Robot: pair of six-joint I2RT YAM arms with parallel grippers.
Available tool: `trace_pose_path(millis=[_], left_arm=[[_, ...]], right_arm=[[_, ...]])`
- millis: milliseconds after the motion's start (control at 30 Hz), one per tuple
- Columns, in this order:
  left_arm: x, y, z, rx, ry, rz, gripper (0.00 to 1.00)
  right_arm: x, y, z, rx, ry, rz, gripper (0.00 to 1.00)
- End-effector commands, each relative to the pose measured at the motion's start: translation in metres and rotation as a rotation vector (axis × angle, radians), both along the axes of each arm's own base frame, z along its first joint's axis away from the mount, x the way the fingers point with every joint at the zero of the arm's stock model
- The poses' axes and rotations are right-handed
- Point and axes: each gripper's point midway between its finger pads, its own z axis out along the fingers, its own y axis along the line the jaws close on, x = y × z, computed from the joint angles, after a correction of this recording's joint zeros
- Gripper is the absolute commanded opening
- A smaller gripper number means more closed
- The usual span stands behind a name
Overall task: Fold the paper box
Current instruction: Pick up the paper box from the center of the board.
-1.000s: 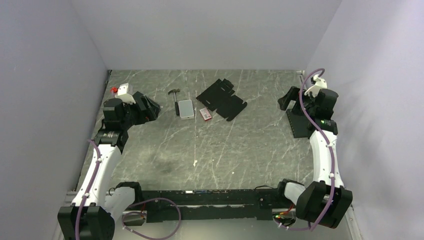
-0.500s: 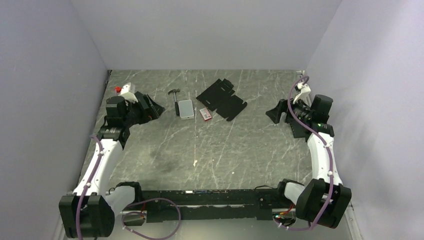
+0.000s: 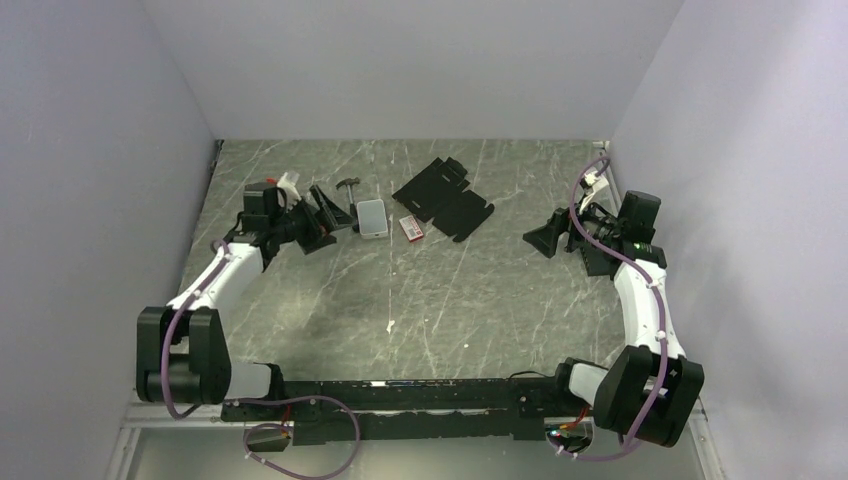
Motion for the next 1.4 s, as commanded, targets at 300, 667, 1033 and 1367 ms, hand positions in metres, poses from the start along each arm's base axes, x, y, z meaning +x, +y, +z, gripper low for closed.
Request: trace_pose_path(millis=[300, 667, 1033, 1367], left_arm=[[0.066, -0.051, 0.017, 0.068, -0.062, -0.012, 0.95], [0.140, -0.109, -0.016, 0.041, -0.042, -0.084, 0.76], [0.153, -0.132, -0.068, 0.215, 0.073, -0.001, 0.65], [0.165, -0.141, -0.090, 0.217, 0.119, 0.031, 0.50]], right_arm=[[-0.003, 0.006, 0.007, -0.010, -0.059, 0.078, 1.00], [-0.008, 0.009, 0.011, -0.010, -0.083, 0.106, 1.00], [-0.009, 0.015, 0.012, -0.010, -0.086, 0.126, 1.00], [-0.010, 0.017, 0.013, -0.009, -0.091, 0.135, 1.00]])
